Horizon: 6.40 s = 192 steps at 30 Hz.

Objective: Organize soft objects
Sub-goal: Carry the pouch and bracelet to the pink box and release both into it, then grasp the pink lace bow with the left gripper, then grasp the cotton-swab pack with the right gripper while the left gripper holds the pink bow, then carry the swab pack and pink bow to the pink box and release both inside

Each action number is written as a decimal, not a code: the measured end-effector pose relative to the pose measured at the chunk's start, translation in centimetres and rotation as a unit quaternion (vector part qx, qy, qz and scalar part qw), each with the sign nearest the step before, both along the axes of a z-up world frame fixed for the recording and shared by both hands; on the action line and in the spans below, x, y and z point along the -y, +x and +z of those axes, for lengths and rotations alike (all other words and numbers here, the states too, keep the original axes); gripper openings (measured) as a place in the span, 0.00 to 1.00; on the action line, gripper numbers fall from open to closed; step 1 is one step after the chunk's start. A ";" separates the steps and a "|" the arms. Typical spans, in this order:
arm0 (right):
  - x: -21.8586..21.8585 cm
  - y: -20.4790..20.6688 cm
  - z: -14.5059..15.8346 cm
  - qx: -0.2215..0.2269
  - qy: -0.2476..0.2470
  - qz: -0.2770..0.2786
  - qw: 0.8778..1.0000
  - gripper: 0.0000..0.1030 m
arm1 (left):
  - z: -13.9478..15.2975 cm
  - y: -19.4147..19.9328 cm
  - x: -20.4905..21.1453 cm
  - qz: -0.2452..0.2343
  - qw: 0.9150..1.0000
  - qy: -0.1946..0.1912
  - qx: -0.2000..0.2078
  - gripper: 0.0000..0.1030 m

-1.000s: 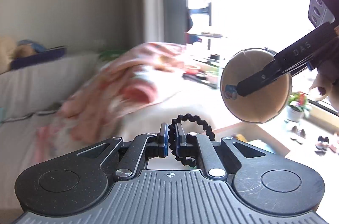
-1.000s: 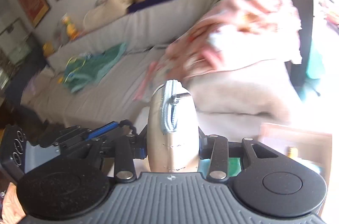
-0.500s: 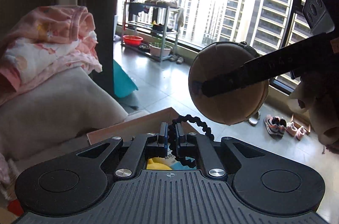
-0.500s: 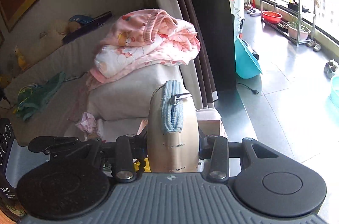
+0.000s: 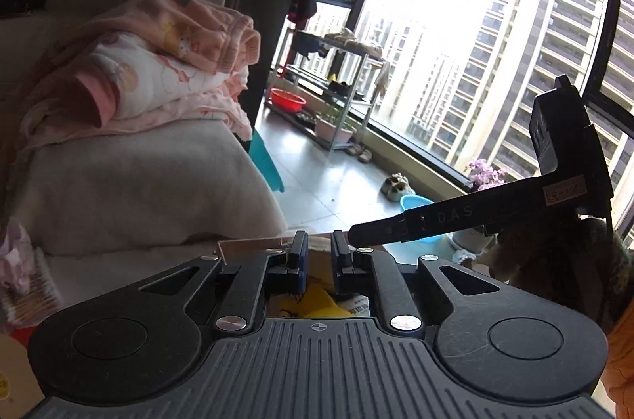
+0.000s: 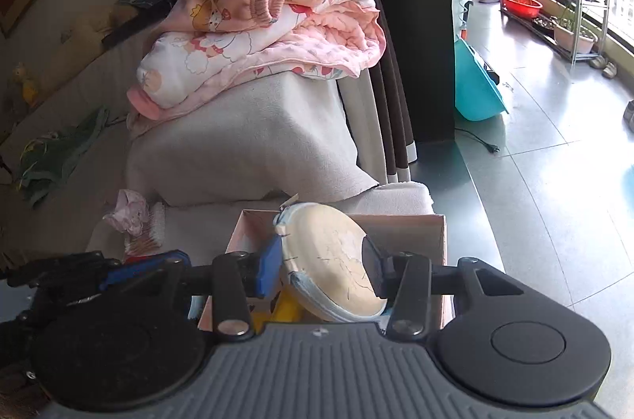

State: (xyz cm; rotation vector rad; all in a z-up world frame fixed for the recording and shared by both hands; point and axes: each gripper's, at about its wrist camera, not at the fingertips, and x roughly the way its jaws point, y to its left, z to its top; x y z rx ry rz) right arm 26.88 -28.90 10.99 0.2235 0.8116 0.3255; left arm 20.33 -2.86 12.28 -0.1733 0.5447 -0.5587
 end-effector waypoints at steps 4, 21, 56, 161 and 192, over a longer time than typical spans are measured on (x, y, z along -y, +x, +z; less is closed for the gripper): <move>-1.4 0.3 -0.2 -0.016 0.014 0.013 1.000 0.43 | 0.3 -2.0 -3.1 0.018 1.000 0.010 -0.021 0.13; -10.5 -12.1 1.8 0.147 -0.116 0.084 0.979 0.61 | -2.4 -10.3 -17.2 0.169 0.982 0.045 -0.066 0.13; -17.0 -1.9 1.6 0.038 -0.094 0.136 0.985 0.61 | -9.7 14.7 -21.5 0.194 0.955 0.112 -0.192 0.27; -2.0 -0.9 -0.6 -0.055 -0.015 0.011 0.998 0.71 | -1.5 7.4 -2.2 0.018 0.987 -0.012 -0.160 0.16; -13.0 3.9 -5.9 -0.152 -0.202 -0.004 0.968 0.74 | -6.2 -9.4 -13.0 0.006 0.997 -0.036 -0.065 0.16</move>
